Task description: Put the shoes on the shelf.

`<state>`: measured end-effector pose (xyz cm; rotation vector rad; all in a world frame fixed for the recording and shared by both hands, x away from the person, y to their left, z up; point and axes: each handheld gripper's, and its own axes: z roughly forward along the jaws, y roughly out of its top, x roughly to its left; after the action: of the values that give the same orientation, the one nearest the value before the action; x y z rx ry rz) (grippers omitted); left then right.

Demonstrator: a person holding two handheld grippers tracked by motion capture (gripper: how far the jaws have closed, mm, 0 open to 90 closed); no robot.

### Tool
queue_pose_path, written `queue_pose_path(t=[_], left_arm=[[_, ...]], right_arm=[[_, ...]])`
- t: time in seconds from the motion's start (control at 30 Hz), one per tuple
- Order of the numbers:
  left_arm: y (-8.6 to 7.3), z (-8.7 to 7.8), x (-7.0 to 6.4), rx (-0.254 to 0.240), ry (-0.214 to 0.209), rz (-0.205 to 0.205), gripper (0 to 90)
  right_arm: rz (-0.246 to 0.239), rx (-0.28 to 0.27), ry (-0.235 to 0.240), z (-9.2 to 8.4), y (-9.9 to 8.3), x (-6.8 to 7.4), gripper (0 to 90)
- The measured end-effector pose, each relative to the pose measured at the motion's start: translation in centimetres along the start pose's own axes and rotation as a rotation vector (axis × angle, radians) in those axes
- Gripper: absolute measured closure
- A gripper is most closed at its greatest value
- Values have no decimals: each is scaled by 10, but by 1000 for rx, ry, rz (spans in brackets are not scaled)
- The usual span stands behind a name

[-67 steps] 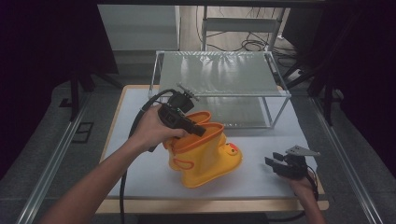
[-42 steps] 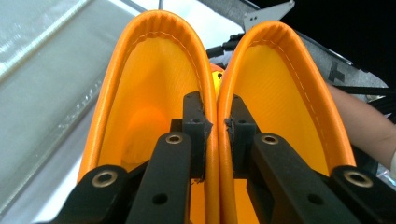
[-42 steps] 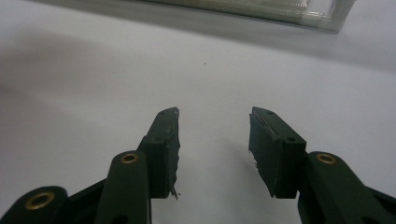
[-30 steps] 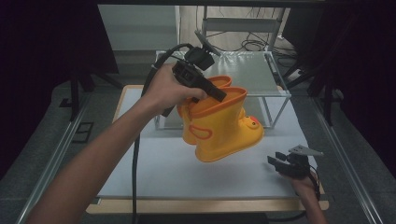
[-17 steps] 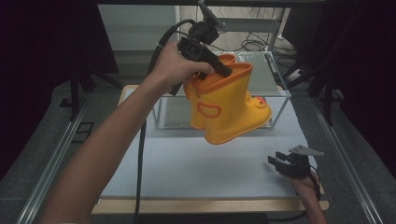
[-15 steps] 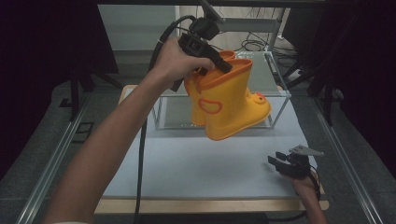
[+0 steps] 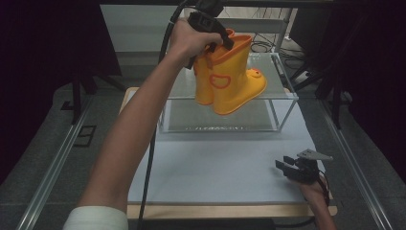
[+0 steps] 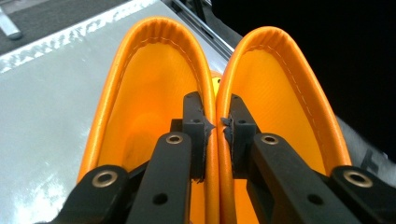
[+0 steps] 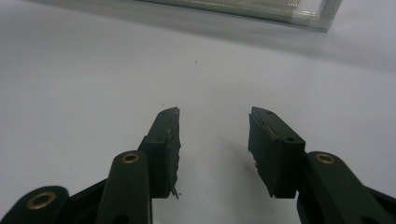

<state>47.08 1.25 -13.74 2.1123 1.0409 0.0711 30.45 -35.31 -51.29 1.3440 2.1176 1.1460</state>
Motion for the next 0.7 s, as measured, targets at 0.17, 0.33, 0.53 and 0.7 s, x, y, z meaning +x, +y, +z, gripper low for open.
queue_pose_path(t=[0.17,0.33,0.53,0.7], left_arm=[[11,13,14,-31,42,-75,818],[21,28,26,-40,101,-138,817],[31,43,45,-76,181,-236,816],[35,51,57,-97,236,-272,814]], right_arm=[[0,0,-9,0,0,0,539],[6,-1,-18,-2,-1,-1,540],[14,-5,-28,-7,-4,-2,540],[16,-1,-29,-7,-4,-2,541]])
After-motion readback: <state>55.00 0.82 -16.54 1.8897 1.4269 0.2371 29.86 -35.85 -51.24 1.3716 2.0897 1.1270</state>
